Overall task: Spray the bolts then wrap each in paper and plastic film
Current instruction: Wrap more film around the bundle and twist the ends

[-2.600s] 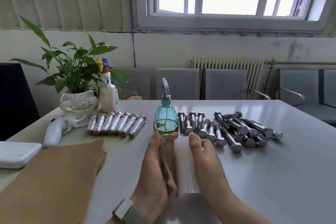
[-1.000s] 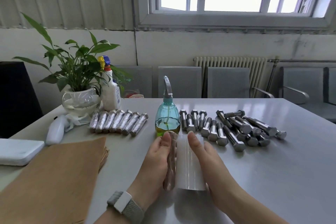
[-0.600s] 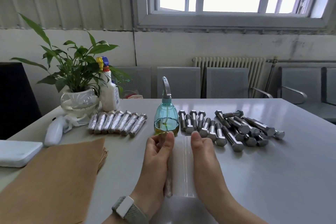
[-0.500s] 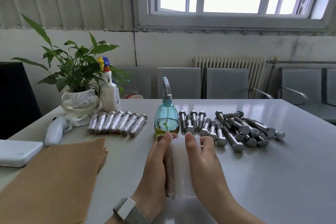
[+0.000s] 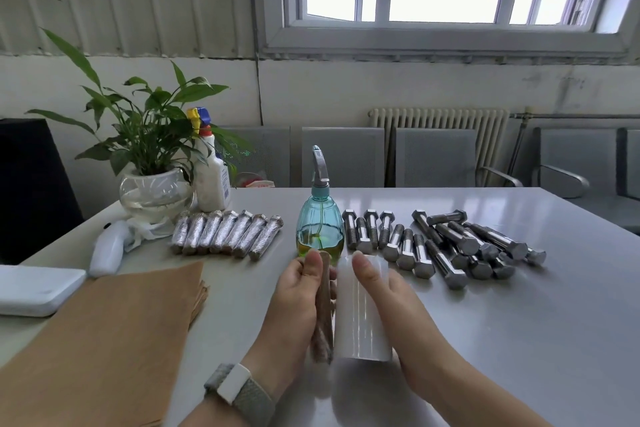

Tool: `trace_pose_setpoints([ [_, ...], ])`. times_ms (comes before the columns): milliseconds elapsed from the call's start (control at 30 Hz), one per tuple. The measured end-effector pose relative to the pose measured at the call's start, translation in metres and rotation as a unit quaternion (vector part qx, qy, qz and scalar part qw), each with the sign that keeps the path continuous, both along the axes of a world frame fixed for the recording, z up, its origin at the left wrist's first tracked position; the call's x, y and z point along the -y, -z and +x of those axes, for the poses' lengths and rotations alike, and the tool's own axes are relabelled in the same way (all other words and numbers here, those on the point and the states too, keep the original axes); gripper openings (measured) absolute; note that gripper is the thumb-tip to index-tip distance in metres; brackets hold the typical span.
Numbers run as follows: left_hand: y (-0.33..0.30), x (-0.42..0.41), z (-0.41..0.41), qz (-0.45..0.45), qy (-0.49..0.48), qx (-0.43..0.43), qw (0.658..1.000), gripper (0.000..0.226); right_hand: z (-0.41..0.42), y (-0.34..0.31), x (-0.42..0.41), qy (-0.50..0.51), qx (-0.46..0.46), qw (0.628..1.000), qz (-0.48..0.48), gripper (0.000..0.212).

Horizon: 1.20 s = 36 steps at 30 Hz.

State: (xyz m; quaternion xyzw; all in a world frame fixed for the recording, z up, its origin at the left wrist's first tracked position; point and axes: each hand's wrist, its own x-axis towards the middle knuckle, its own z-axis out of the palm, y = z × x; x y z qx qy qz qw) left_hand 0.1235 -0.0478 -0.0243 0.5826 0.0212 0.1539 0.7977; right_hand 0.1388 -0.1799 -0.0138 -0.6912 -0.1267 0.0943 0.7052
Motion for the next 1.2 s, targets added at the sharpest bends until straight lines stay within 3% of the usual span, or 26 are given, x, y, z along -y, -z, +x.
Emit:
trace_pose_setpoints([
  [167, 0.001, 0.002, -0.002, 0.053, -0.056, 0.017, 0.997, 0.061, -0.005, -0.001, -0.004, 0.045, 0.049, 0.998, -0.021, 0.079],
  [333, 0.0, 0.01, -0.01, -0.09, 0.015, 0.01, 0.996, 0.059, -0.012, 0.004, -0.012, 0.087, 0.075, 0.993, -0.028, 0.068],
  [467, 0.001, 0.014, -0.01, -0.173, 0.064, -0.01, 0.983, 0.056, -0.011, 0.004, -0.009, 0.148, 0.096, 0.98, -0.09, 0.059],
  [567, 0.003, 0.014, -0.008, -0.157, 0.052, -0.014, 0.986, 0.047, -0.008, 0.006, -0.007, 0.127, 0.043, 0.99, -0.04, 0.059],
  [667, 0.002, 0.012, -0.006, -0.107, 0.043, -0.024, 0.993, 0.05, -0.003, 0.006, -0.003, 0.044, -0.031, 0.999, 0.008, 0.071],
  [800, -0.001, 0.005, -0.002, -0.044, 0.039, -0.021, 0.998, 0.05, 0.002, 0.002, 0.002, -0.041, -0.028, 0.999, -0.007, 0.07],
  [867, -0.001, 0.001, 0.0, -0.017, 0.03, -0.015, 0.999, 0.053, 0.004, 0.002, 0.003, -0.037, -0.025, 0.999, -0.007, 0.067],
  [967, -0.002, -0.002, -0.001, -0.011, 0.016, 0.003, 1.0, 0.057, 0.003, 0.004, 0.001, -0.017, -0.024, 1.0, 0.004, 0.082],
  [1100, 0.0, 0.002, -0.004, -0.055, 0.018, 0.009, 0.998, 0.057, -0.002, 0.004, -0.007, 0.035, 0.015, 0.999, -0.001, 0.096],
  [1200, 0.002, 0.01, -0.008, -0.099, 0.062, -0.011, 0.993, 0.059, -0.006, 0.005, -0.008, 0.082, 0.021, 0.996, -0.017, 0.091],
])
